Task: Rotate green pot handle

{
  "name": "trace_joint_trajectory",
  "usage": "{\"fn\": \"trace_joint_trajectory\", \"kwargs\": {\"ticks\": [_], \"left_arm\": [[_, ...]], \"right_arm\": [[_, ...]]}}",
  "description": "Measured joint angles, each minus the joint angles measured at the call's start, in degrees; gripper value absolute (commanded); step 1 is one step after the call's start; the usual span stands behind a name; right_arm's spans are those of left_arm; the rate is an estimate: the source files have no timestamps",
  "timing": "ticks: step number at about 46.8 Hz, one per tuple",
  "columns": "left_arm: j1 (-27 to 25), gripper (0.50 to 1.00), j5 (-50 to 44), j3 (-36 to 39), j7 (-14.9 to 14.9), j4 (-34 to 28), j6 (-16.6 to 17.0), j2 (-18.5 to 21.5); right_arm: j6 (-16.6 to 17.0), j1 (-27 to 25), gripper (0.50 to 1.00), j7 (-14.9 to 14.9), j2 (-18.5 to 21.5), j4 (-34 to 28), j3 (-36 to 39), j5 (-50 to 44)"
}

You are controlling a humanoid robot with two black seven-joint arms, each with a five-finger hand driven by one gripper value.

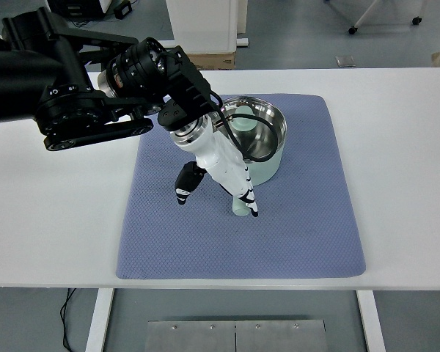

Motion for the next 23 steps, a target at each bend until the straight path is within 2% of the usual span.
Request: {"fn": "trace_joint_trajectory", "kwargs": {"ticks": [23], "left_arm": [[-0.5,1.0,2.8,0.1,0.0,-1.7,-1.1,-0.4]], "right_arm": [[0.0,0.0,1.0,0.0,0.0,0.0,0.0,0.0]]}}
